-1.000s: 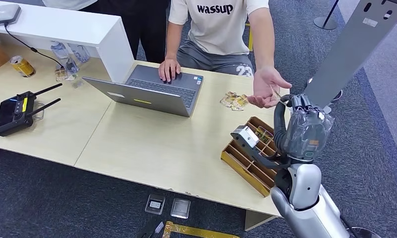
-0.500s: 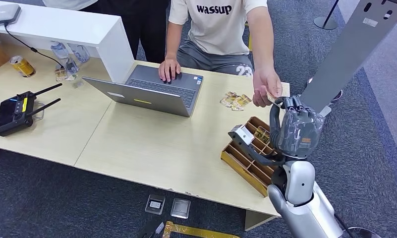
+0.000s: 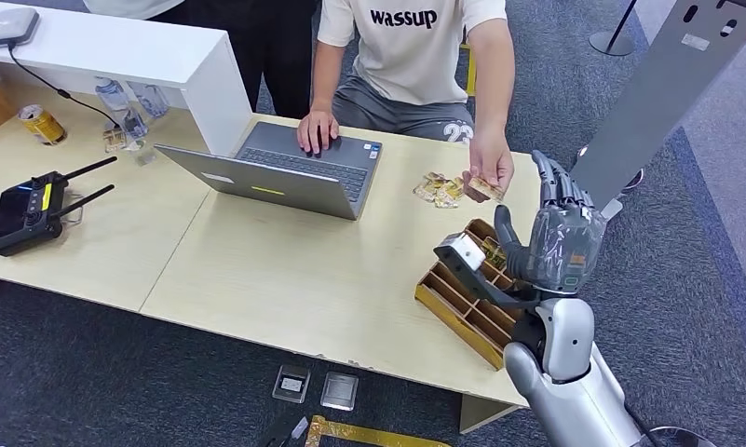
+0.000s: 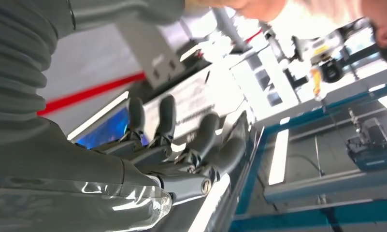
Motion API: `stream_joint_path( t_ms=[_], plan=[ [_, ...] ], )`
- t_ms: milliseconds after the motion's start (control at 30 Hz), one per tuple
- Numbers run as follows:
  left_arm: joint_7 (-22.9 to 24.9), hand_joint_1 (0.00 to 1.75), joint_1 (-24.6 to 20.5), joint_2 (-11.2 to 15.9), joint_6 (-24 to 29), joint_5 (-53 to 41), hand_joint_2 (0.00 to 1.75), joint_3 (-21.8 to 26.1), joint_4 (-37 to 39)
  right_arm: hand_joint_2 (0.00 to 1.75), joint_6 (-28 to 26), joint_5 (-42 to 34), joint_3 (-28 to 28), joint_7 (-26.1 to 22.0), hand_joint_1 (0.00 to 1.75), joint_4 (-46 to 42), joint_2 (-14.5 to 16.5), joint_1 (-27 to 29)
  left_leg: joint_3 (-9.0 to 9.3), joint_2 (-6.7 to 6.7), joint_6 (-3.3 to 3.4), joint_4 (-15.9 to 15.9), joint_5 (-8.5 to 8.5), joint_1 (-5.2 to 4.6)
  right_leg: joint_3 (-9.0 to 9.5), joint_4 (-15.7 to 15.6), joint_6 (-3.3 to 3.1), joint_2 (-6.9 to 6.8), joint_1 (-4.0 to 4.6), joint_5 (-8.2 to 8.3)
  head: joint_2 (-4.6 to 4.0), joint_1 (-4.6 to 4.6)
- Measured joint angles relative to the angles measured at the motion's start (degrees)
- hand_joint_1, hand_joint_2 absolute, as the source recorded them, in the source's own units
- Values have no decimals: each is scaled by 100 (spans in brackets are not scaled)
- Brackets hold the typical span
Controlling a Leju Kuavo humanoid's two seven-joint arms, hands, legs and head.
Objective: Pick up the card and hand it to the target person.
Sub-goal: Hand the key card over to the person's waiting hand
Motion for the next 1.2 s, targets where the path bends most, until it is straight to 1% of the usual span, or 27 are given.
stream_joint_path(
  t_ms=[67,100,167,200,233,267,300,400,467,500,567,633,767,900,967,1033,1100,1200],
  plan=[
    [11,0,2,0,15,18,0,1,0,175,-1,-585,-244,-625,0,10,95,20,0,0,0,0,0,0,0,0,0,0,0,0,0,1],
    [14,0,2,0,19,33,0,1,0,175,-1,-955,-383,-1020,0,31,150,22,0,0,0,0,0,0,0,0,0,0,0,0,0,0],
    [20,0,2,0,23,79,0,2,0,175,-1,-2135,-686,-1938,0,137,273,14,0,1,0,0,0,0,0,0,0,0,0,0,0,0],
    [25,0,2,0,26,103,0,3,0,175,-3,-2868,-822,-2322,0,210,333,8,0,0,0,0,0,0,0,0,0,0,0,0,0,0],
    [30,0,2,1,28,122,0,3,0,175,4,-3599,-937,-2593,0,285,385,9,0,0,0,0,0,0,0,0,0,0,0,0,0,1],
    [35,0,3,1,32,141,0,4,0,175,40,-4256,-1016,-2751,0,338,422,26,0,0,0,0,0,0,0,0,0,0,0,0,0,1],
    [38,0,4,2,35,160,0,5,0,175,118,-4851,-1064,-2805,0,365,445,59,1,0,0,0,0,0,0,0,0,0,0,0,0,1],
    [43,0,7,3,46,214,0,11,0,175,555,-6518,-1090,-2769,0,265,447,280,1,1,0,0,0,0,-1,-1,0,1,0,0,0,0],
    [43,0,14,8,58,246,0,16,0,175,808,-7364,-1082,-2689,0,97,409,472,-1,0,0,0,0,0,-4,-1,0,0,0,0,0,-1],
    [43,0,17,11,63,264,0,17,0,175,906,-7647,-1074,-2633,0,-12,371,568,-1,-1,0,1,0,0,-6,-1,0,0,0,0,0,-1],
    [42,0,23,18,66,298,0,22,0,175,1086,-8068,-1053,-2471,0,-299,252,791,-3,-2,0,1,-1,0,-7,-2,0,-2,0,-1,0,-1],
    [41,0,32,28,69,320,0,29,1,175,1180,-8303,-1037,-2264,0,-653,96,1061,-6,-2,0,0,-1,0,-8,-2,0,-2,0,-1,0,-1],
    [42,0,39,53,71,360,0,46,2,175,1267,-8429,-1001,-1938,0,-1380,-242,1534,-7,0,0,0,-2,0,-10,-3,0,-1,0,-1,0,-1],
    [42,0,46,59,72,399,0,66,2,175,1397,-8484,-983,-1784,0,-1979,-513,1921,-7,0,0,0,-2,0,-8,-4,0,-1,0,-1,0,1],
    [35,0,47,61,73,408,0,80,2,87,1459,-8483,-971,-1753,0,-2218,-613,2041,-5,0,0,0,-1,0,-7,-4,0,1,0,0,0,0],
    [16,0,47,63,73,415,0,100,2,87,1595,-8464,-939,-1661,0,-2450,-712,2124,-4,1,1,0,-1,0,-7,-3,0,1,0,0,0,0],
    [-4,0,46,67,72,421,0,115,2,175,1815,-8456,-887,-1499,0,-2673,-817,2190,-3,1,1,0,-1,0,-7,-3,0,0,0,0,0,-1],
    [-8,0,46,80,65,422,0,126,2,175,2251,-8561,-796,-1185,0,-3003,-1004,2301,-4,1,1,0,-1,0,-7,-4,0,0,0,-1,0,-1]
  ],
)
